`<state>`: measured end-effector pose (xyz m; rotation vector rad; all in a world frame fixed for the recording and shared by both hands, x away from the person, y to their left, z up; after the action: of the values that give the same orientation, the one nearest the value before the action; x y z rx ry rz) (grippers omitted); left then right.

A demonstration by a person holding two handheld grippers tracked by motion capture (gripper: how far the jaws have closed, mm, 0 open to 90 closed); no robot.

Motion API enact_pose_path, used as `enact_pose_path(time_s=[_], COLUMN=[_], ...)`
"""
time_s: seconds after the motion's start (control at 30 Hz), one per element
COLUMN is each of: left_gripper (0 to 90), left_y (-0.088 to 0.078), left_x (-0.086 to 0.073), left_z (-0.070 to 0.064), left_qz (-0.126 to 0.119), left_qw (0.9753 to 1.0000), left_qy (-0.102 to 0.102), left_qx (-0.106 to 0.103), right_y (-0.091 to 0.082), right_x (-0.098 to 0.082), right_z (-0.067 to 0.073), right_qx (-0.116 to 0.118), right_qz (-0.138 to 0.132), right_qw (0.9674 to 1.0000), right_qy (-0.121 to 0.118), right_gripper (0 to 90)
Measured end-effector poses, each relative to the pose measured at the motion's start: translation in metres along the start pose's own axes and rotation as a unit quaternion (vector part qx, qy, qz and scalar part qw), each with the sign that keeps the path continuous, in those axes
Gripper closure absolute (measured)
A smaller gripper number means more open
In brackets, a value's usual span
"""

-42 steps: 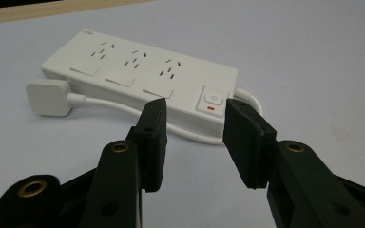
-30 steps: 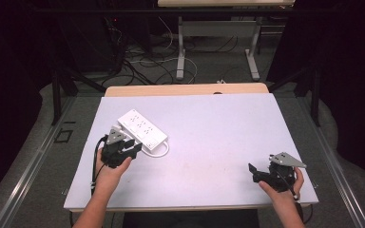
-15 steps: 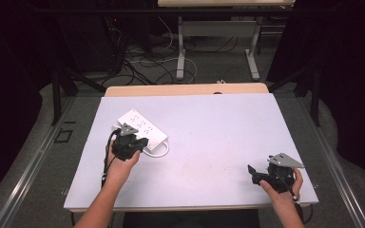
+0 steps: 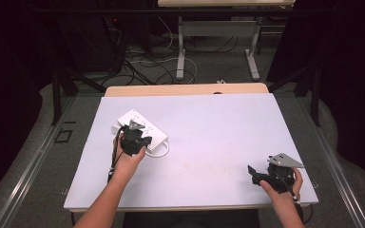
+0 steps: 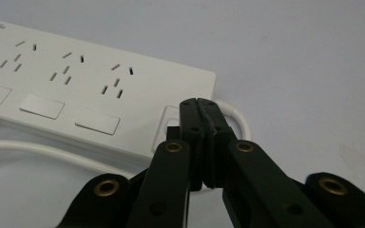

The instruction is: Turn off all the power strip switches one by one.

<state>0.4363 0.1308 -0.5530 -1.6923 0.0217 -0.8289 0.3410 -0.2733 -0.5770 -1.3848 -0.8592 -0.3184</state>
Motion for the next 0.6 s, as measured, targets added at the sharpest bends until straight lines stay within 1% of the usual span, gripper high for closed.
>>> enact_pose_path(time_s=[0.03,0.07,0.1,0.17,0.2,0.23,0.27,0.3,0.33,0.4,0.47,0.5,0.53,0.6], left_gripper=[90.0,90.0,90.0,90.0,90.0,90.0,90.0,90.0,90.0,90.0,90.0,90.0,90.0,90.0], left_y=[0.002,0.004,0.006,0.010,0.012,0.015,0.016,0.019,0.020,0.023,0.025,0.026,0.027,0.029], left_x=[0.002,0.002,0.003,0.004,0.005,0.005,0.005,0.005,0.005,0.006,0.006,0.006,0.006,0.006], left_z=[0.000,0.000,0.000,0.001,0.001,0.002,0.003,0.003,0.004,0.004,0.005,0.005,0.005,0.006], left_qz=[0.001,0.008,0.011,0.017,0.020,0.024,0.026,0.030,0.033,0.034,0.037,0.038,0.041,0.047], left_qw=[1.0000,1.0000,0.9999,0.9999,0.9998,0.9997,0.9996,0.9994,0.9993,0.9992,0.9991,0.9990,0.9990,0.9987], left_qy=[-0.003,0.000,-0.001,-0.002,-0.005,-0.009,-0.009,-0.015,-0.014,-0.019,-0.019,-0.024,-0.019,-0.020], left_qx=[0.003,0.002,0.002,0.004,0.005,0.006,0.007,0.003,0.005,-0.001,0.002,0.002,0.003,0.009], right_y=[0.000,0.000,0.001,0.000,-0.001,-0.001,0.000,0.000,0.000,0.000,0.000,0.000,0.000,0.000], right_x=[0.000,-0.001,0.000,-0.001,-0.001,-0.001,-0.001,-0.001,-0.001,-0.001,-0.001,-0.001,-0.001,-0.002], right_z=[0.000,0.000,0.000,-0.001,-0.001,-0.001,-0.002,-0.002,-0.002,-0.002,-0.002,-0.002,-0.002,-0.001], right_qx=[0.001,0.004,0.000,0.003,0.003,0.004,0.006,0.004,0.003,0.003,0.003,0.003,0.003,0.008], right_qz=[0.000,0.003,0.001,0.005,0.005,0.005,0.003,0.002,0.001,0.000,0.002,0.002,0.002,0.005], right_qw=[1.0000,1.0000,1.0000,1.0000,1.0000,1.0000,1.0000,1.0000,1.0000,1.0000,1.0000,1.0000,1.0000,0.9999], right_qy=[-0.001,0.001,0.004,0.004,0.001,0.004,0.003,0.004,0.004,-0.001,0.001,0.001,0.001,0.005], right_gripper=[12.5,12.4,12.5,12.4,12.5,12.5,12.5,12.5,12.5,12.4,12.4,12.5,12.5,12.4])
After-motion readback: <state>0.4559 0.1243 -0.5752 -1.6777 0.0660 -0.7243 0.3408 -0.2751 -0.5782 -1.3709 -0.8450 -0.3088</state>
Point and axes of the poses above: each handheld gripper's, and its own axes: y roughly forward along the jaws, x roughly out of its top, z roughly to its left, the point moved 7 cm from there along y, roughly forward along the jaws, and after that the axes turned 14 degrees about z, right-handed, at the moved point
